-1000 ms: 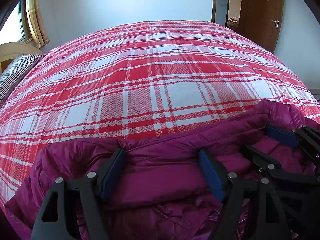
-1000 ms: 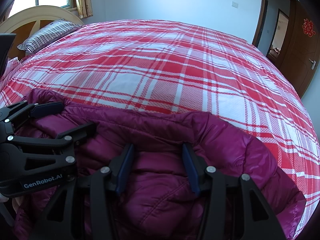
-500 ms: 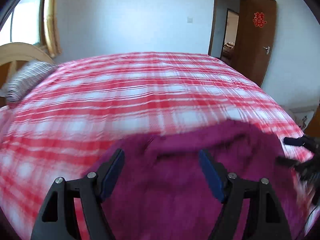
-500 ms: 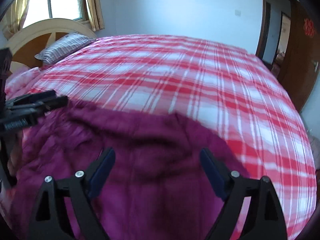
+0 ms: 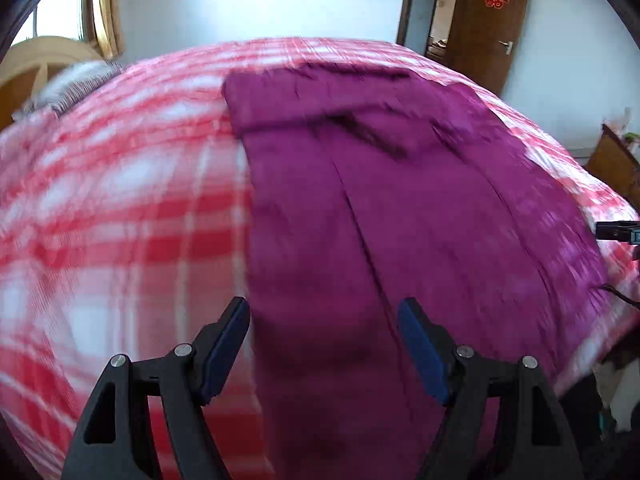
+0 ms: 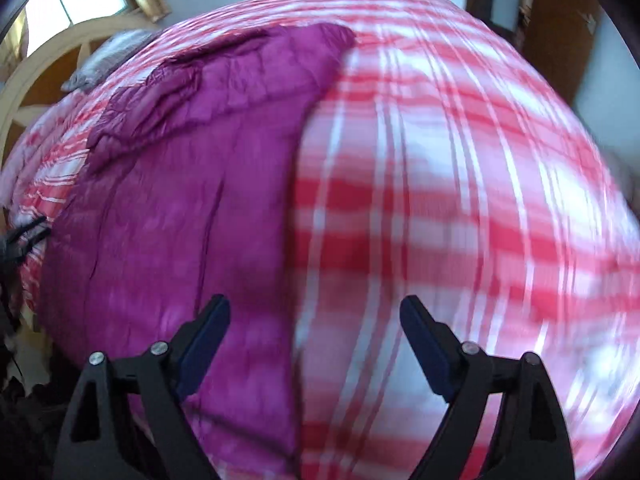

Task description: Fold large clothes

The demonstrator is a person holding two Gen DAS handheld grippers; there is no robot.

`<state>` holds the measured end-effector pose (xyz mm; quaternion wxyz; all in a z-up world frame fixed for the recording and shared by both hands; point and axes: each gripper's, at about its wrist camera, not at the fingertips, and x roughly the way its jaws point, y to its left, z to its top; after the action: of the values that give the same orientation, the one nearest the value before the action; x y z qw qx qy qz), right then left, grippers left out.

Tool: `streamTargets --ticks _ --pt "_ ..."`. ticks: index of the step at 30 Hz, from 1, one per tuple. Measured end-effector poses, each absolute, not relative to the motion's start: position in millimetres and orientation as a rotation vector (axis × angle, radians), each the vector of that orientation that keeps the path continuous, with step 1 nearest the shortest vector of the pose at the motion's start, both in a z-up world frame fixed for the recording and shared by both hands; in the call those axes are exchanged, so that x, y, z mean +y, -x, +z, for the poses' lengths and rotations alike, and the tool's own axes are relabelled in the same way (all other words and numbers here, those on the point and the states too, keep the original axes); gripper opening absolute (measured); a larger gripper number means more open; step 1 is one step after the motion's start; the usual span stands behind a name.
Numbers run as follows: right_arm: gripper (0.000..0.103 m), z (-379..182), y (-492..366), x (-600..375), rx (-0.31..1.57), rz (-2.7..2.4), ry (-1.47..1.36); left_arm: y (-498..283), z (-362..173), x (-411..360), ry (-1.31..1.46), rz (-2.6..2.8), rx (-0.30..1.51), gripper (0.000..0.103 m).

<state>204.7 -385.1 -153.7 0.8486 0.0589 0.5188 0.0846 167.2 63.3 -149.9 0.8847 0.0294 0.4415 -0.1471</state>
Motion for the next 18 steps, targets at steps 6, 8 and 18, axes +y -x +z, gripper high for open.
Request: streamTargets --ticks 6,8,18 --pt "0.085 -176.9 -168.3 -363.8 1.055 0.164 -0.159 -137.9 -166.2 73.1 -0.046 -0.272 0.946 0.077" --pt "0.072 -178.7 -164.7 -359.1 1.048 0.150 -0.166 -133.1 -166.6 75.2 -0.016 -0.292 0.961 0.076" --pt "0.008 -152.9 -127.2 -364.8 0.916 0.317 -0.390 -117.0 -116.5 77.1 0.008 -0.439 0.875 0.006"
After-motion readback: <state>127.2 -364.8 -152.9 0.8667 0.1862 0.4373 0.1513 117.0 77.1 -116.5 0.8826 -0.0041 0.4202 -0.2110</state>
